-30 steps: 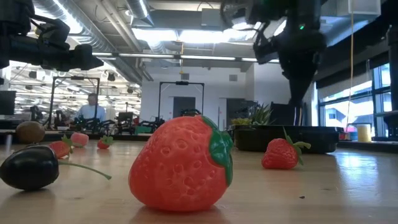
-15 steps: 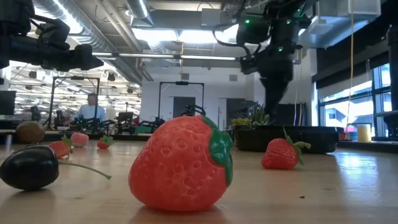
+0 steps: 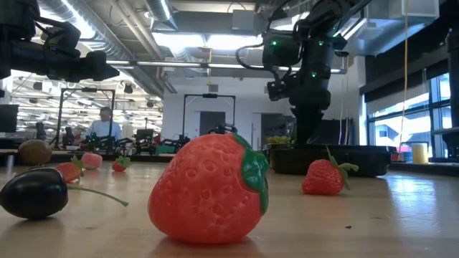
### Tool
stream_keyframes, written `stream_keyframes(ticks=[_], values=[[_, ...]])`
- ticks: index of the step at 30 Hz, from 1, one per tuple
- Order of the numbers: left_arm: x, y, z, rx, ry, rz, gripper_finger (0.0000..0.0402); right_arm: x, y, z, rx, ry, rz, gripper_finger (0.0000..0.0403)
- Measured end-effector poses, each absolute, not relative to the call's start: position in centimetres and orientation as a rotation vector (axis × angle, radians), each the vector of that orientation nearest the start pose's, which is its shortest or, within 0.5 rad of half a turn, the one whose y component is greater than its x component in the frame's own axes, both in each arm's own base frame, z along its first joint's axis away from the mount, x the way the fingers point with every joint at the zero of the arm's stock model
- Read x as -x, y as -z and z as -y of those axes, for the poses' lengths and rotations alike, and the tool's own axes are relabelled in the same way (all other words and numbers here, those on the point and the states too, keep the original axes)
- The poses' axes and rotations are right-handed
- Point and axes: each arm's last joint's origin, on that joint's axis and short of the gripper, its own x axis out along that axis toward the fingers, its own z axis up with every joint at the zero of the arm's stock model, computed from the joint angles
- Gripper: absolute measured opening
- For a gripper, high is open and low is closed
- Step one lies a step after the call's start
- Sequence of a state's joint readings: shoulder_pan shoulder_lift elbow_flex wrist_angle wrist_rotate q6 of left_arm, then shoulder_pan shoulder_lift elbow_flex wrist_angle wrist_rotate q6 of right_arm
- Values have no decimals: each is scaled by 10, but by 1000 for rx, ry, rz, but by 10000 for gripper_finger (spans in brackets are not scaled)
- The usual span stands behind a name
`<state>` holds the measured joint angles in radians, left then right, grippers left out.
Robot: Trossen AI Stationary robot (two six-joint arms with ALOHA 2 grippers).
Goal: Pick and placing Produce into tupperware
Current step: Put the blackberry into the of the black bin, then put the pink peach into the of the black bin
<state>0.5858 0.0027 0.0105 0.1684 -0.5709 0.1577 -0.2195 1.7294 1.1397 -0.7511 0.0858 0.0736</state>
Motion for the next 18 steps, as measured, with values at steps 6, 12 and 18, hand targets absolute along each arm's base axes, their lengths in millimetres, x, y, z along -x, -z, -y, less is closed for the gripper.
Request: stream_keyframes(ticks=[6,12,18], values=[[-67,-182,-63,-141,-1166,95,315,-312,-184,72,-176,327,-1338,127],[-67,-182,-63,-140,-1166,94,315,-312,-184,72,-176,327,-1338,180],[-67,-182,-63,-141,-1166,95,315,-305,-188,71,-211,352,-1398,224]])
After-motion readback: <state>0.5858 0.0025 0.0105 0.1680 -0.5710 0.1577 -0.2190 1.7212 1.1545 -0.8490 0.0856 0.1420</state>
